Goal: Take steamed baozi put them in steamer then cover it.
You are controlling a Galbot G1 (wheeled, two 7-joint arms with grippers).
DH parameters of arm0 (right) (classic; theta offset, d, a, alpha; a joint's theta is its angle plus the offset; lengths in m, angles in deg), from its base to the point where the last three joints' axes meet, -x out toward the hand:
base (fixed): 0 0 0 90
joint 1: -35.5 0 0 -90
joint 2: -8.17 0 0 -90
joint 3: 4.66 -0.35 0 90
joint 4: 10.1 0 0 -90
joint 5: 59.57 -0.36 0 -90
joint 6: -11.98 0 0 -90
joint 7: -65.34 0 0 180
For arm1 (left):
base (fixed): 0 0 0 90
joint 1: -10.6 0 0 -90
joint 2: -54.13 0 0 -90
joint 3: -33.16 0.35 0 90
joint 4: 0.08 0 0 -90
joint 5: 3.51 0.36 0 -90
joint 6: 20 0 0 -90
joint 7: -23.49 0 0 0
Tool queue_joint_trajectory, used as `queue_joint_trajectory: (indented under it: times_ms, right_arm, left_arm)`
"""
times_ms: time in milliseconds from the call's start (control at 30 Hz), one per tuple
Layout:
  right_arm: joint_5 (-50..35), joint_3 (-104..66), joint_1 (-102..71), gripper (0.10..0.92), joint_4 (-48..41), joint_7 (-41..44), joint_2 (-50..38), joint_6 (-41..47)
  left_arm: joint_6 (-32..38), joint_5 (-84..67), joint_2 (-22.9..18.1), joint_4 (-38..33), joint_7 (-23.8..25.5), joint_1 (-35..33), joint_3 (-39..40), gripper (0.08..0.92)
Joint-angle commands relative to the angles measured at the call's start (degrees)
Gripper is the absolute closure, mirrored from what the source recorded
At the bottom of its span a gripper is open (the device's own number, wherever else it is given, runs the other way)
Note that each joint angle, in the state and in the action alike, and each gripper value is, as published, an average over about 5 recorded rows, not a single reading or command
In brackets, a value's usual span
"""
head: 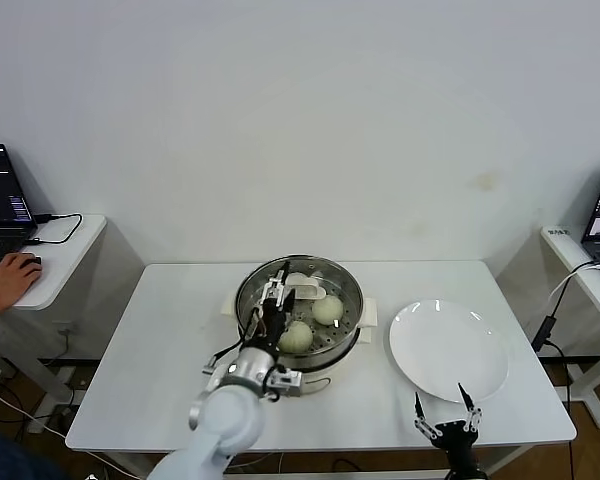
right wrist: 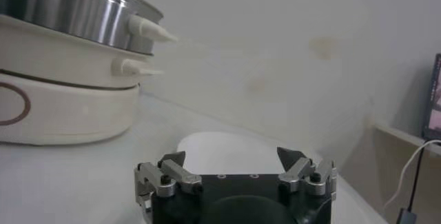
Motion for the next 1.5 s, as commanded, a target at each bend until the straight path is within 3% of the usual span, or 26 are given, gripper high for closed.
queue_joint_trajectory:
  times_ms: [33, 233, 400, 700, 900, 1500]
  right_arm:
    - [-0.7, 0.2, -0.5, 0.203, 0.6, 0.2, -1.0, -0.1]
    - [-3.5, 0.9, -1.1, 0.203, 2.6, 0.7, -2.6, 0.8]
    - [-7.0, 1.4, -2.7, 0.202, 6.0, 1.6, -5.7, 2.1]
    - [-10.4, 4.2, -7.6, 0.203, 9.5, 2.5, -8.7, 3.7]
    - [-10.7, 4.9, -8.5, 0.203, 10.2, 2.5, -8.4, 3.9]
    - [-13.7, 6.1, -10.5, 0.203, 13.4, 2.8, -7.9, 7.6]
  left_arm:
    - [2.3, -25.6, 5.6, -16.4, -8.1, -16.0, -6.6, 0.208]
    - [19.6, -64.3, 2.9, -13.9, -19.7, -28.9, -21.4, 0.178]
    - [22.9, -79.2, 2.1, -12.0, -22.3, -35.0, -28.3, 0.177]
    - [29.0, -83.0, 0.7, -7.8, -21.4, -44.1, -32.9, 0.177]
    - [31.8, -86.2, -0.3, -5.0, -20.2, -45.0, -34.6, 0.177]
    - [30.5, -88.9, -1.3, -3.4, -17.2, -45.1, -33.9, 0.177]
